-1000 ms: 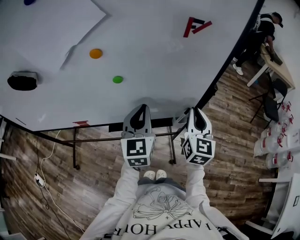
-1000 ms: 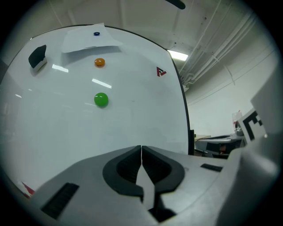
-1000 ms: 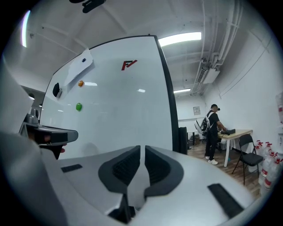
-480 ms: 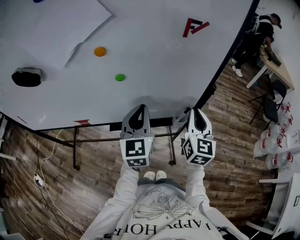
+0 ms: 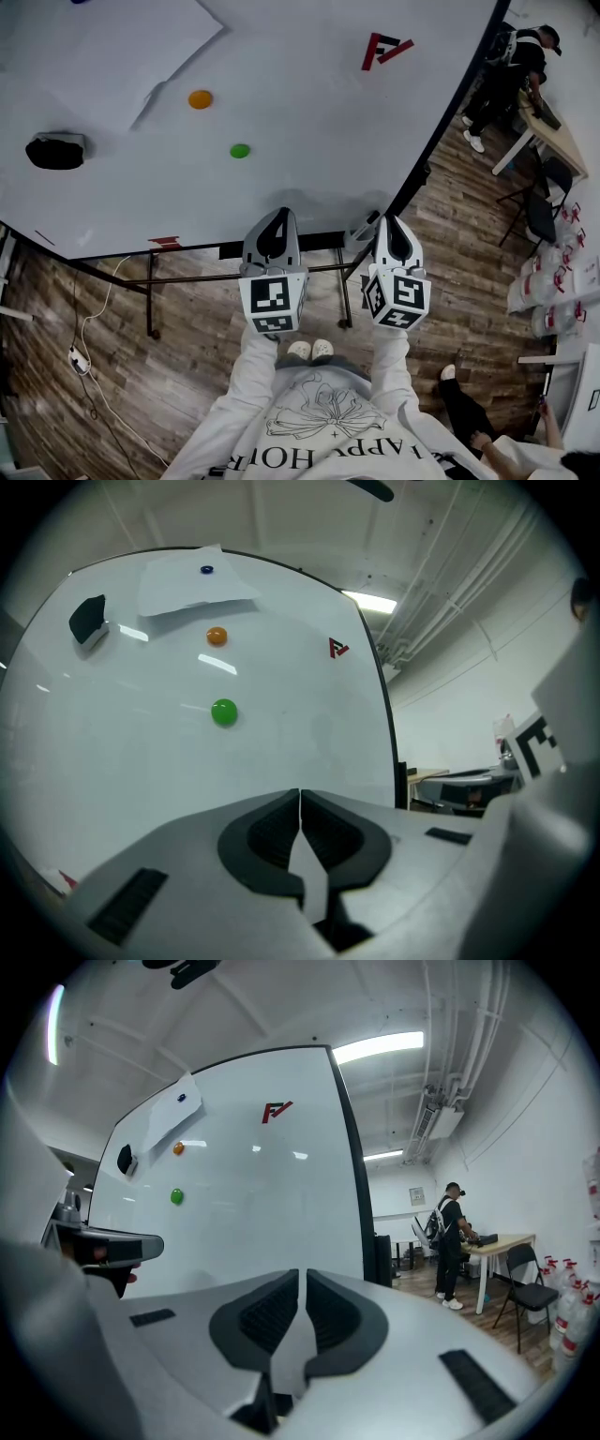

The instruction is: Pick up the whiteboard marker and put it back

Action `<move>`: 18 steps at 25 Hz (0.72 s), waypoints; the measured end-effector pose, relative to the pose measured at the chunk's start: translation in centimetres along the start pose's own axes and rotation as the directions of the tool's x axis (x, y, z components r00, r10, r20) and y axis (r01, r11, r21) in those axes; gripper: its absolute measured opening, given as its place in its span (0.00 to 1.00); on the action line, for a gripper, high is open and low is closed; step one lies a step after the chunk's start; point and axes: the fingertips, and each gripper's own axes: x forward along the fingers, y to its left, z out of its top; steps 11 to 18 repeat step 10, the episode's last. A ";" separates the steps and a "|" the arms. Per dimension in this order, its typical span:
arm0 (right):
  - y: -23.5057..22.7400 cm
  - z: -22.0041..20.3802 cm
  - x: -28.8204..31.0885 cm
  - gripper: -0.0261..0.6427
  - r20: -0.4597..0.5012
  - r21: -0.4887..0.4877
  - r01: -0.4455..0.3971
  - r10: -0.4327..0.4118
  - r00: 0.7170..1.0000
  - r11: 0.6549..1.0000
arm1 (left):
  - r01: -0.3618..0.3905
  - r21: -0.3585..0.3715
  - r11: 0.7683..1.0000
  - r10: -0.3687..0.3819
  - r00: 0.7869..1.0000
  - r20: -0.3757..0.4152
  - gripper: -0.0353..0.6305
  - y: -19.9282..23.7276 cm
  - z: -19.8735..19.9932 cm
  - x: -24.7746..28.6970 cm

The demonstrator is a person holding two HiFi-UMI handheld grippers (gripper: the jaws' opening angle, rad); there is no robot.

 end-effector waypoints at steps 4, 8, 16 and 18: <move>0.0 0.0 -0.1 0.08 0.002 -0.002 -0.002 0.002 1.000 1.000 | 0.003 -0.002 1.000 -0.003 1.000 0.004 0.06 -0.2 0.2 -0.1; -0.1 0.0 -0.2 0.08 0.002 -0.001 -0.004 0.004 1.000 1.000 | 0.000 0.001 1.000 0.000 1.000 0.008 0.06 -0.2 0.3 -0.2; -0.1 0.0 -0.2 0.08 0.004 -0.001 -0.004 0.004 1.000 1.000 | -0.001 0.003 1.000 0.001 1.000 0.011 0.06 -0.2 0.3 -0.2; -0.1 0.0 -0.2 0.08 0.004 -0.001 -0.004 0.004 1.000 1.000 | -0.001 0.003 1.000 0.001 1.000 0.011 0.06 -0.2 0.3 -0.2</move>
